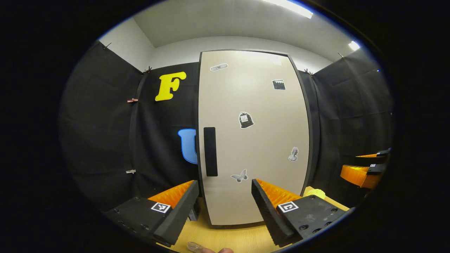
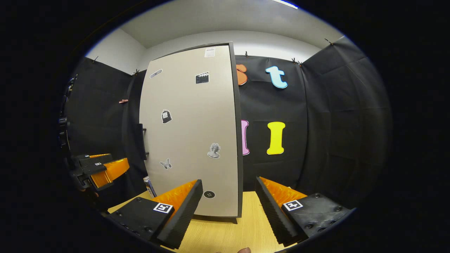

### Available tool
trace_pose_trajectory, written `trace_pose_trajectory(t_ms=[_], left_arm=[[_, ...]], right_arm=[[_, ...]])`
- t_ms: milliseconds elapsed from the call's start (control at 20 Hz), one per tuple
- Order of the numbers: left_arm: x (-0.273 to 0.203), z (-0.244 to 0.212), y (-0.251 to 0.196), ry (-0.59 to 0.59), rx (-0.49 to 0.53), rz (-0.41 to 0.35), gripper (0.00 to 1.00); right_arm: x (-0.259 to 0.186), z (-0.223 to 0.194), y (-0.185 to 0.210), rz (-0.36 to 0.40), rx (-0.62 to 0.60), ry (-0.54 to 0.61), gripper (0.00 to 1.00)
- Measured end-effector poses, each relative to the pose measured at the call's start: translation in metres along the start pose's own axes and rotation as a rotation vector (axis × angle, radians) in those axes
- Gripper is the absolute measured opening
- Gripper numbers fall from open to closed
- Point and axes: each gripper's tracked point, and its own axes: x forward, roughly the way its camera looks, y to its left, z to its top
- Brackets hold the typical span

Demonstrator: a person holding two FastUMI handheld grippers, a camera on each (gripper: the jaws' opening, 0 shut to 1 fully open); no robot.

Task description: Open the cabinet door with the right hand, grasp the bottle in the cabinet with the left hand and place it on the coaster, then close the cabinet door with the right hand.

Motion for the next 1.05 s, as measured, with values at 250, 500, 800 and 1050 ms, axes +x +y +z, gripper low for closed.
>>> trace_pose_trajectory(t_ms=[250,500,800,1050], left_arm=[[0.0021,-0.0003,-0.0021,0.002,0.008,-0.004,0.95],[0.0036,0.001,-0.0054,-0.003,0.014,-0.008,0.95],[0.0055,-0.0003,-0.0058,0.002,0.015,-0.012,0.95],[0.007,0.0002,-0.0078,0.0,0.022,-0.01,0.95]], right_arm=[[0.0007,-0.0011,-0.0023,-0.003,0.0,0.005,0.97],[0.0028,-0.0043,-0.0024,-0.002,0.003,0.011,0.97],[0.0039,-0.005,-0.0017,0.0,0.002,0.011,0.97],[0.0043,-0.0044,-0.0016,0.001,0.002,0.01,0.98]])
